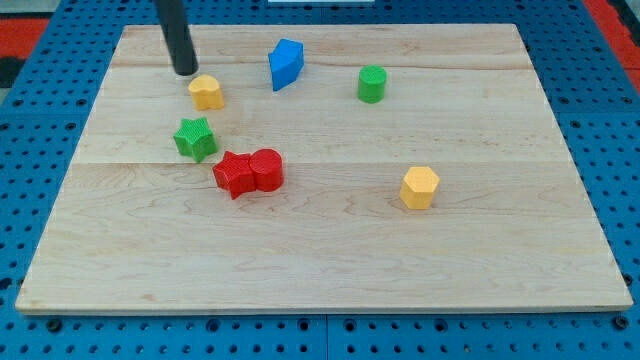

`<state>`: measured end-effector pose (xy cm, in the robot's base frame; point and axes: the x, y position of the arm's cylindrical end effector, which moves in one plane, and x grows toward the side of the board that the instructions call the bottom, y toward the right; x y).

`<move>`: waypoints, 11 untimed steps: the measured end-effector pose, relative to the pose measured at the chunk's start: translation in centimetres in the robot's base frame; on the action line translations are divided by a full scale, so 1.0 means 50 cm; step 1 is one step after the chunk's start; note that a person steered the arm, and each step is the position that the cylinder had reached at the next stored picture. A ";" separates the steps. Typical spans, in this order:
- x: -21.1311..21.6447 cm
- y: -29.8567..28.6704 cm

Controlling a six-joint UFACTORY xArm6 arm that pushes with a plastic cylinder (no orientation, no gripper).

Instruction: Nudge yellow heart slightly downwards

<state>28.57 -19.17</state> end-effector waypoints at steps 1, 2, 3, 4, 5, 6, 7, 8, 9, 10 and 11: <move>0.019 -0.001; 0.034 0.007; 0.037 0.033; 0.037 0.071; 0.048 0.097; 0.068 0.101; 0.071 0.087; 0.076 0.080; 0.091 0.080; 0.119 0.080; 0.139 0.082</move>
